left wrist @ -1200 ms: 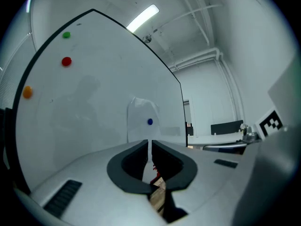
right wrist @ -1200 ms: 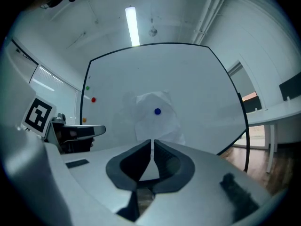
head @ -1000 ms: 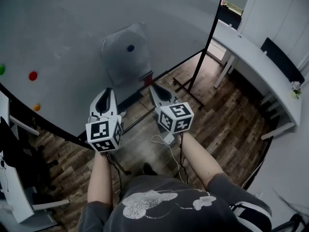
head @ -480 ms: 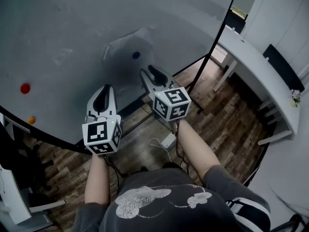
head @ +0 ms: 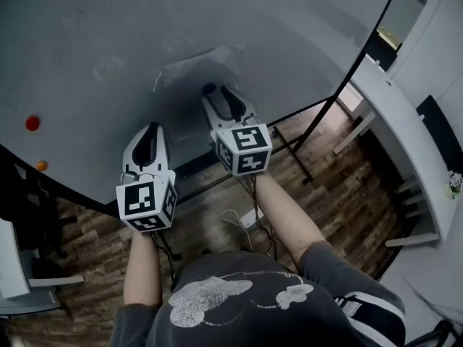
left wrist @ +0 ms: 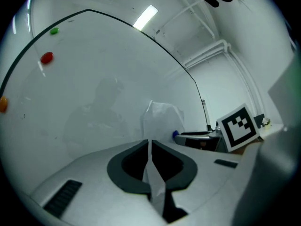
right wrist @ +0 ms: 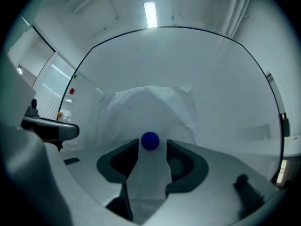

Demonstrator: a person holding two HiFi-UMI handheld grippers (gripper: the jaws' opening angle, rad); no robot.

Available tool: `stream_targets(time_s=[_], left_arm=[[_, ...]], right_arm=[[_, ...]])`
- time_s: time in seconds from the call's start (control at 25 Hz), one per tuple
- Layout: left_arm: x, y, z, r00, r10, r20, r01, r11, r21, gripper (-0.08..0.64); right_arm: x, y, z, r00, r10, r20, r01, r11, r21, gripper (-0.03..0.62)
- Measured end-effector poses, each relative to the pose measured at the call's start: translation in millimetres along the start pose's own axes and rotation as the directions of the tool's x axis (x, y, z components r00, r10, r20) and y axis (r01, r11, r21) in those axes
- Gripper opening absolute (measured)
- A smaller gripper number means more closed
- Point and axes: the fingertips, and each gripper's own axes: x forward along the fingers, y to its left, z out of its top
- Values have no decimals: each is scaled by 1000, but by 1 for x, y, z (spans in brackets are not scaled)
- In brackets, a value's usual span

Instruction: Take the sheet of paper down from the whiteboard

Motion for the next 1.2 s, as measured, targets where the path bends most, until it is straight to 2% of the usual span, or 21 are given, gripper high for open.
stream_targets(time_s=[0.16, 0.4, 0.68, 0.88, 1.04, 1.2], left_arm=[[3, 0, -1, 999, 49, -6, -49, 999, 9, 15], [8, 3, 1, 996, 91, -12, -91, 995, 27, 15], [12, 3, 5, 995, 104, -7, -104, 994, 33, 15], [14, 3, 5, 994, 106, -4, -106, 994, 31, 15], [14, 2, 12, 994, 110, 8, -110, 994, 25, 15], [14, 3, 18, 993, 116, 15, -116, 992, 47, 15]], right_arm=[[7, 4, 1, 1000, 24, 7, -24, 1000, -21, 179], [9, 2, 1, 1000, -14, 21, 14, 1000, -28, 178], [7, 1, 12, 997, -34, 67, 36, 999, -33, 178], [10, 3, 10, 997, -55, 48, 58, 996, -70, 176], [9, 6, 11, 995, -90, 49, 94, 990, -105, 153], [9, 6, 10, 995, -86, 47, 91, 991, -97, 132]])
